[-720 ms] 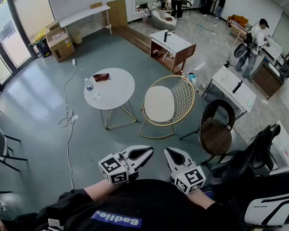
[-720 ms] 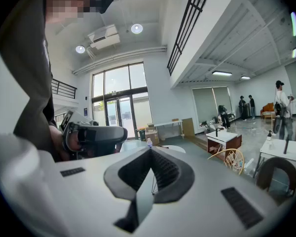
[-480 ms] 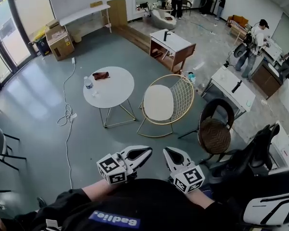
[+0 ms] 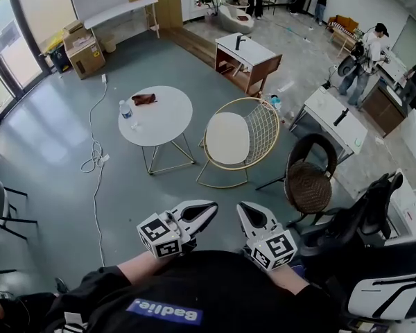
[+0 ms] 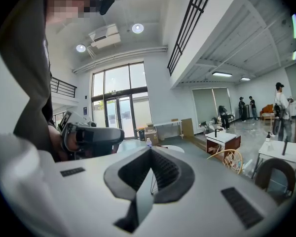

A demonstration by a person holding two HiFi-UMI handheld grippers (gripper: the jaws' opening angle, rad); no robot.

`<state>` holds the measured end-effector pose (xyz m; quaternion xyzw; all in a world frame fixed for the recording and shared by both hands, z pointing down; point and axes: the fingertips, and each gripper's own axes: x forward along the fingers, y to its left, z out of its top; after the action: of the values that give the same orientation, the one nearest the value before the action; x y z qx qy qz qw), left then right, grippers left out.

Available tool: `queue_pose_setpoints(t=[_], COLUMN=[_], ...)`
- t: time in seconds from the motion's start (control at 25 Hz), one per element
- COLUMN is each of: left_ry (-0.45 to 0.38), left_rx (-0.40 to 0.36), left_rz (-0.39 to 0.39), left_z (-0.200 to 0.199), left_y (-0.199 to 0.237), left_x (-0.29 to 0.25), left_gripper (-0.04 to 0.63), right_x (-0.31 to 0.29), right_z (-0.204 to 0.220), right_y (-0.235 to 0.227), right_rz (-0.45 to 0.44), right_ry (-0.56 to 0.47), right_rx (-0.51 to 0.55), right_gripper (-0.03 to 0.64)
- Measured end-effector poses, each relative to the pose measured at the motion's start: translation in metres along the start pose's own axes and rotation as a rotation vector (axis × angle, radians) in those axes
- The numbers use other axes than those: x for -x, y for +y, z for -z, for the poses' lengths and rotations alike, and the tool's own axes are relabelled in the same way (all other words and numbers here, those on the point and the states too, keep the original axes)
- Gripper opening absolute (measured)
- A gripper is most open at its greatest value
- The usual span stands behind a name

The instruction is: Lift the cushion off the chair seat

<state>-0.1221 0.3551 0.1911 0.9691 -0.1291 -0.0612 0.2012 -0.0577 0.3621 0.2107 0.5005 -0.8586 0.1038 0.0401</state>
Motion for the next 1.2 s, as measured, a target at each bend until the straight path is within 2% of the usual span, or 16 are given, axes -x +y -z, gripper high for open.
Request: queue_pose_setpoints(t=[0.2, 0.44, 0.72, 0.92, 1.2], left_ry=[-0.032, -0.026, 0.003, -0.014, -0.032], left_rx=[0.023, 0.096, 0.105, 0.083, 0.079], left_rz=[-0.019, -0.027, -0.081, -0.123, -0.17], left_z=[-0.006, 0.022, 0.029, 0.026, 0.033], left_y=[0.014, 0.027, 0.037, 0.038, 0.03], left_x=[-0.011, -0.027, -0.047, -0.069, -0.102], left_gripper=[0.015, 0.015, 0.015, 0.015, 0.015], right_x=[0.002, 0.009, -0.006, 0.0, 0.008], right_z=[0.006, 0.026, 0.02, 0.013, 0.025], right_y=[-0.02, -0.043, -0.057, -0.079, -0.117], right_rz=[0.038, 0.089, 0.022, -0.016, -0.066], right_ry=[0.03, 0.072, 0.057, 0.041, 0.054], right_rx=[-0.015, -0.056, -0.038, -0.035, -0.068], right_gripper=[0.026, 0.026, 0.028, 0.028, 0.028])
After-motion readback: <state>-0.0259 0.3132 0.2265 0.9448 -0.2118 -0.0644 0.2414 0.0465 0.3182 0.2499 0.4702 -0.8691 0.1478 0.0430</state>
